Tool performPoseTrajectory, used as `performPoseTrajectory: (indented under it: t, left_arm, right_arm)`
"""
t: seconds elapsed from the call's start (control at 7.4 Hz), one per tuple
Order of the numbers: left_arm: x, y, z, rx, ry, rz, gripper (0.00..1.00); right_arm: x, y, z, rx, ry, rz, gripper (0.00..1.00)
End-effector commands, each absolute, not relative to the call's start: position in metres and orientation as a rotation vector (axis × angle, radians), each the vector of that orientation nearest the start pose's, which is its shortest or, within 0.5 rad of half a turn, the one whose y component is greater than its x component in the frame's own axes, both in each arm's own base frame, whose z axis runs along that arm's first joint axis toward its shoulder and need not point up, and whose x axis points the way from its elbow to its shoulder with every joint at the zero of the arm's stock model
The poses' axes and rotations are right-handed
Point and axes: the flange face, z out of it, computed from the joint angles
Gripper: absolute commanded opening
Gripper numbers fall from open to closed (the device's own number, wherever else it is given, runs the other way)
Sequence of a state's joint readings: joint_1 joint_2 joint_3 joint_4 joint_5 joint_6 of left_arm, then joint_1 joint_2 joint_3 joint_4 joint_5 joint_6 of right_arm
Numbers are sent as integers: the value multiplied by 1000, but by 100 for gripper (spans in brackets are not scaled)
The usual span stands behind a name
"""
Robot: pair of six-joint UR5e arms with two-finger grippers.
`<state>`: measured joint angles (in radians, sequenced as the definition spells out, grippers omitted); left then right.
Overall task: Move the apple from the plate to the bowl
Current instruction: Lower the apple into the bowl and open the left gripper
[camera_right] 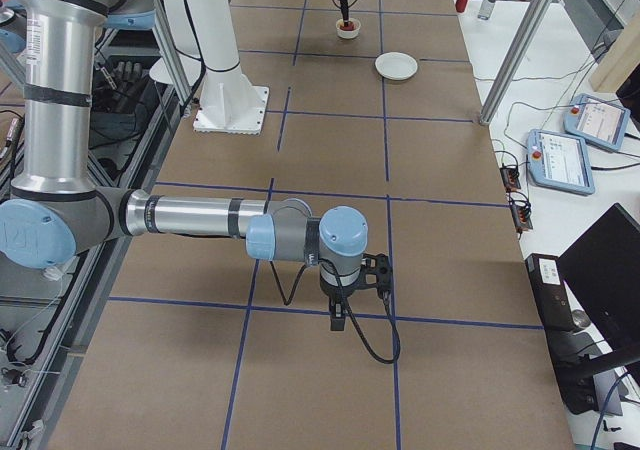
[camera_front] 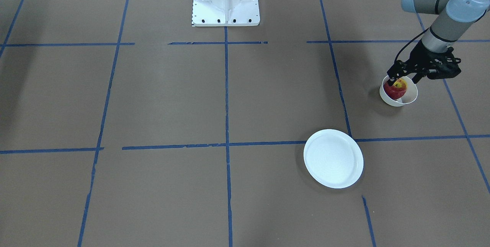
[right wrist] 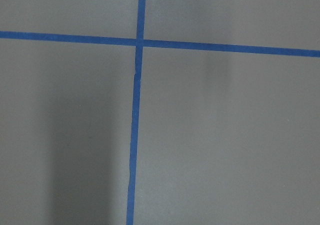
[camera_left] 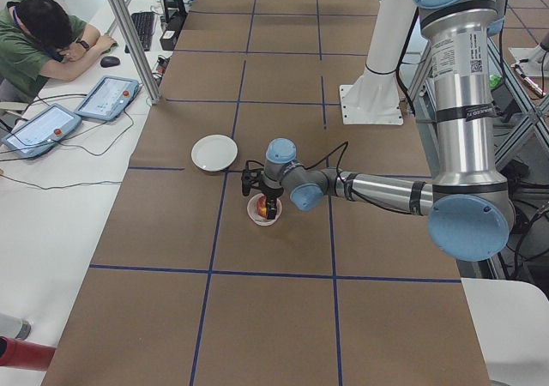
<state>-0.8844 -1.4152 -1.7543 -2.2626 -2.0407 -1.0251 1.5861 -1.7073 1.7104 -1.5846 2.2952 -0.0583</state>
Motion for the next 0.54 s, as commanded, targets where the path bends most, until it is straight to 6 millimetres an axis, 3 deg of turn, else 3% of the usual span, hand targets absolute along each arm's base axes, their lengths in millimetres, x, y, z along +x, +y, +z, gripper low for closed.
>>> performPoseTrajectory:
  t: [0.0,0.27,0.41]
  left_arm:
    - [221,-412,564,128,841,-139,99]
    - [197,-410,550,187,850,-90,99]
    - [150,-415,561,237,828,-33,99]
  right_arm:
    - [74,-432,658,16,-724,-37,100]
    - [74,-432,658,16,-724,-37,100]
    - [74,-432,658,16,-724,-37,100]
